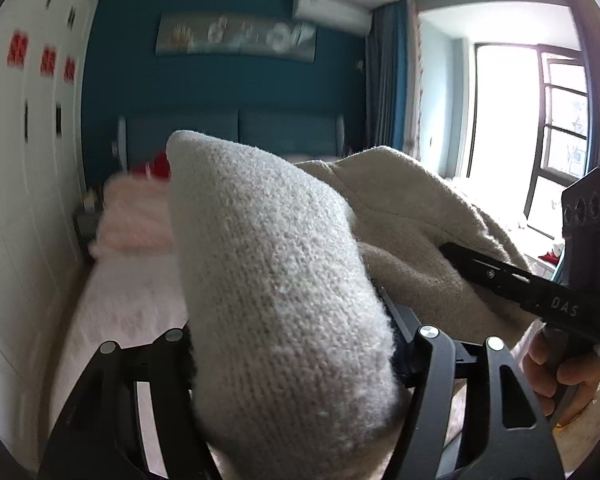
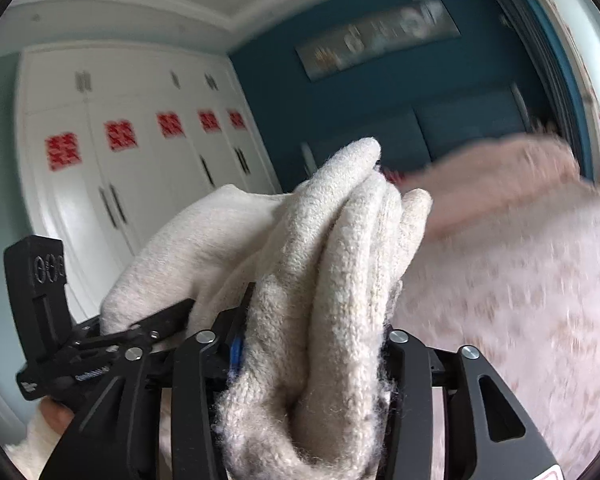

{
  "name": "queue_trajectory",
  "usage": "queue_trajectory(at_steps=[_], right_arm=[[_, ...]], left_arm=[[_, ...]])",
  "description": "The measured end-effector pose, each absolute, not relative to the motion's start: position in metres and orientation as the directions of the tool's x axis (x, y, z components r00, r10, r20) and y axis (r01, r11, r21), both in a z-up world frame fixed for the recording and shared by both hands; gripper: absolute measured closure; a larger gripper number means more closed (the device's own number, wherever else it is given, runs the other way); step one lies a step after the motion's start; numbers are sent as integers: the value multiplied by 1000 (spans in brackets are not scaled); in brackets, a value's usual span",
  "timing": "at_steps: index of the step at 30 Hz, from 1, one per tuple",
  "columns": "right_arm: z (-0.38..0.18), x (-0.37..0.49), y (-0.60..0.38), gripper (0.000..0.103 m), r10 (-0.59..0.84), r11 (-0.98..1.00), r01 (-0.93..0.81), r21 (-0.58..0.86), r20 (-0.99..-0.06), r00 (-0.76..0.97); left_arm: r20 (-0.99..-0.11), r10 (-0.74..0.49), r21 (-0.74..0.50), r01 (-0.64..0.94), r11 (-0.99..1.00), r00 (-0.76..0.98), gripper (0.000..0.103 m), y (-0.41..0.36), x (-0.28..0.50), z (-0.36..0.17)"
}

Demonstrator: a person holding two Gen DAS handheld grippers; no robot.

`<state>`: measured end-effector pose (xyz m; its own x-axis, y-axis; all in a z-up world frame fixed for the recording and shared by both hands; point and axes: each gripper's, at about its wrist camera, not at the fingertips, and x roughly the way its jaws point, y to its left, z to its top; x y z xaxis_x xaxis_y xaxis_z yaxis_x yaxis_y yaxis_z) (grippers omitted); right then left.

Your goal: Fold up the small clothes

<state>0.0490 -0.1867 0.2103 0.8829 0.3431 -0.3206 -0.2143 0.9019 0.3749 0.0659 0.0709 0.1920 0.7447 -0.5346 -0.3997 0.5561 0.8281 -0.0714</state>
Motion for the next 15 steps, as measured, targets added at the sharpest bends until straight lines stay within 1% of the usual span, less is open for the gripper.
queue_trajectory(at_steps=[1,2,3,4,5,6,7,8,9,10,11,12,13,14,15], right_arm=[[190,60,-189,52,350,896,-200,397,-355,867],[162,70,-194,49,358,888,-176,424,-399,844],[120,83,-200,45,368,881,-141,451,-468,804],[76,93,-205,45,352,889,-87,449,-550,757],[46,97,-209,45,322,903,-35,428,-621,715],[5,99,-216,46,270,919,52,390,-722,637],[-25,92,-225,47,248,913,129,387,-777,578],[-37,84,-232,47,264,893,161,419,-781,566],[-45,71,-240,47,298,860,183,476,-761,576],[-46,65,-244,47,305,850,188,492,-751,586],[-44,64,-245,47,299,854,186,485,-752,588],[-41,68,-244,45,297,865,174,472,-758,581],[-40,73,-242,36,301,869,161,468,-758,579],[-39,82,-239,30,306,870,153,470,-755,580],[-40,89,-235,21,310,869,152,472,-757,575]], left_arm=[[-445,-527,-96,546,832,724,35,70,79,160],[-478,-517,-110,535,838,711,30,72,88,137],[-525,-499,-137,510,849,689,24,74,100,99],[-578,-461,-152,467,871,673,21,78,108,57],[-626,-418,-149,425,893,658,21,82,112,24],[-689,-357,-138,370,919,631,21,89,115,-15],[-755,-292,-129,303,944,587,23,98,115,-49],[-786,-275,-148,264,953,553,27,108,114,-66],[-796,-295,-200,231,952,528,26,120,107,-79],[-785,-321,-245,211,946,530,26,128,100,-82],[-769,-343,-284,192,939,540,24,134,95,-80],[-757,-359,-309,185,933,546,18,137,94,-77],[-745,-374,-332,179,926,552,15,138,94,-73],[-733,-387,-354,172,919,560,12,137,97,-70],[-729,-396,-371,164,914,558,11,135,101,-70]])
